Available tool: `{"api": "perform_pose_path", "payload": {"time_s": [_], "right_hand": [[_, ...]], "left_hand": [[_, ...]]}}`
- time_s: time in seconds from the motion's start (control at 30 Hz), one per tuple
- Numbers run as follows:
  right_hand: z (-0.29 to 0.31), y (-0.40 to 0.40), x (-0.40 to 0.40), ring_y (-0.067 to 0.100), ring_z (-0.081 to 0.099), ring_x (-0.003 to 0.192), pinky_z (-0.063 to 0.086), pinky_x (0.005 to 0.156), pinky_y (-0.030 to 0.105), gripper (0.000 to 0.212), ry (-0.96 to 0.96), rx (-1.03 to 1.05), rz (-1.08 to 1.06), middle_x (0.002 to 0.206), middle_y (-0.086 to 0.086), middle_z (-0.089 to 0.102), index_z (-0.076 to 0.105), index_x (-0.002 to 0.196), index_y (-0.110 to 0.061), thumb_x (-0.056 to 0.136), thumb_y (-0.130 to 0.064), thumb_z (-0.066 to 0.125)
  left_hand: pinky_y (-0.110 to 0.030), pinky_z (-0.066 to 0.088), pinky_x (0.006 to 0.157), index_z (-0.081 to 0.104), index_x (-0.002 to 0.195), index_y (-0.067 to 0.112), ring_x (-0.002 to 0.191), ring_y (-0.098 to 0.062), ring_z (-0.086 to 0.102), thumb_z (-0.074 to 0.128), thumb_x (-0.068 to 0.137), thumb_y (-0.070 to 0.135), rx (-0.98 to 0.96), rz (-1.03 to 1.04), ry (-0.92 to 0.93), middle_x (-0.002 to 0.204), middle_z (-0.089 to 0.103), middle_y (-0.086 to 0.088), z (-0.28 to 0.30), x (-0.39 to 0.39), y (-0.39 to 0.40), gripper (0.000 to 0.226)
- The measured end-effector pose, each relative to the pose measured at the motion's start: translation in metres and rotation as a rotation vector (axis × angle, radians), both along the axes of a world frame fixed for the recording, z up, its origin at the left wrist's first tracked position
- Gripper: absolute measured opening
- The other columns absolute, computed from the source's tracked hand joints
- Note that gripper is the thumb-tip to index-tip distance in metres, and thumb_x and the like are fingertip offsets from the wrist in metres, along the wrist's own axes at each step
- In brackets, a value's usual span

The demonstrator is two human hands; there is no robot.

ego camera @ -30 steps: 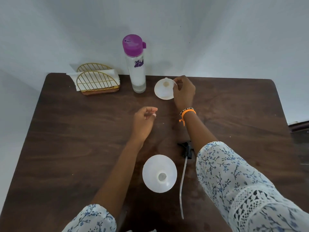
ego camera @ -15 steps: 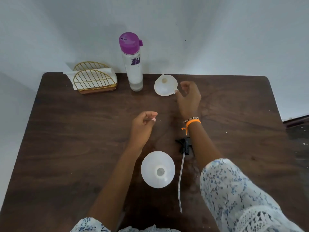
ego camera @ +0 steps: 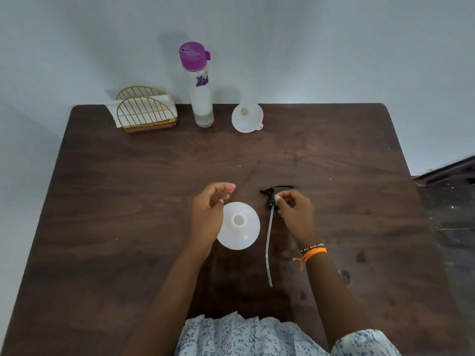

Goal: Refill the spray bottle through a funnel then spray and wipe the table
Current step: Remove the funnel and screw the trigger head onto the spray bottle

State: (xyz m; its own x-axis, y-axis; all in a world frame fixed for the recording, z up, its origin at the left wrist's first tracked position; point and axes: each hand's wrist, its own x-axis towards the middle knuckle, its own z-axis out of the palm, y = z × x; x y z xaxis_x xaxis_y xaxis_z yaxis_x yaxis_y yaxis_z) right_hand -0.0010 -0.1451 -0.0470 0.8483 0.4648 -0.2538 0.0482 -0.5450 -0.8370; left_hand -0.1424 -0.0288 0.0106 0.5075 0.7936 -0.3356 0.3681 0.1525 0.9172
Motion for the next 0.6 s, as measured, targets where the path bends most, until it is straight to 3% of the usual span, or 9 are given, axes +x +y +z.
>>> {"api": "perform_pose_path", "payload": {"time_s": [0.13,0.27,0.33,0.43,0.53,0.6], "right_hand": [[-0.003,-0.003,-0.01,0.024,0.066,0.075,0.044,0.061,0.025,0.012,0.013,-0.093,-0.149,0.074,0.004,0.066,0.063,0.079,-0.013,0.082,-0.024,0.067],[0.004,0.007,-0.014,0.022,0.061,0.083,0.039,0.064,0.024,0.039,-0.066,-0.242,-0.146,0.082,0.006,0.065,0.062,0.087,-0.007,0.073,-0.042,0.074],[0.007,0.013,-0.014,0.026,0.059,0.088,0.038,0.067,0.027,0.047,-0.123,-0.345,-0.105,0.091,0.009,0.065,0.06,0.09,-0.007,0.07,-0.047,0.074],[0.007,0.019,-0.013,0.032,0.06,0.091,0.037,0.066,0.029,0.049,-0.165,-0.471,-0.021,0.096,0.012,0.064,0.058,0.093,-0.005,0.072,-0.046,0.073],[0.011,0.021,-0.011,0.032,0.06,0.092,0.035,0.065,0.028,0.039,-0.174,-0.477,-0.015,0.095,0.013,0.065,0.059,0.091,-0.003,0.075,-0.037,0.07],[0.019,0.022,-0.012,0.03,0.06,0.084,0.035,0.061,0.028,0.035,-0.169,-0.425,-0.055,0.087,0.015,0.066,0.062,0.086,0.003,0.075,-0.03,0.068]], "left_hand": [[-0.011,0.051,0.068,0.065,0.088,0.027,0.093,-0.006,0.059,0.046,0.082,-0.014,0.014,-0.035,-0.015,0.096,0.065,0.012,-0.004,-0.013,-0.012,0.046],[-0.021,0.052,0.084,0.066,0.093,0.03,0.104,-0.012,0.06,0.047,0.08,-0.016,0.036,-0.07,-0.041,0.105,0.067,0.007,-0.009,-0.025,-0.019,0.052],[-0.01,0.048,0.082,0.065,0.094,0.029,0.105,-0.011,0.059,0.043,0.076,-0.019,0.057,-0.105,-0.048,0.105,0.067,0.009,-0.006,-0.028,-0.024,0.055],[-0.001,0.042,0.08,0.063,0.098,0.028,0.108,-0.012,0.057,0.047,0.074,-0.013,0.088,-0.165,-0.039,0.109,0.065,0.008,-0.004,-0.029,-0.03,0.05],[-0.003,0.045,0.079,0.063,0.099,0.032,0.107,-0.01,0.058,0.051,0.067,0.009,0.089,-0.182,-0.075,0.11,0.066,0.009,-0.003,-0.029,-0.032,0.041],[-0.005,0.046,0.077,0.062,0.096,0.035,0.105,-0.006,0.058,0.052,0.064,0.013,0.093,-0.198,-0.087,0.107,0.065,0.015,0.0,-0.027,-0.032,0.04]]}}
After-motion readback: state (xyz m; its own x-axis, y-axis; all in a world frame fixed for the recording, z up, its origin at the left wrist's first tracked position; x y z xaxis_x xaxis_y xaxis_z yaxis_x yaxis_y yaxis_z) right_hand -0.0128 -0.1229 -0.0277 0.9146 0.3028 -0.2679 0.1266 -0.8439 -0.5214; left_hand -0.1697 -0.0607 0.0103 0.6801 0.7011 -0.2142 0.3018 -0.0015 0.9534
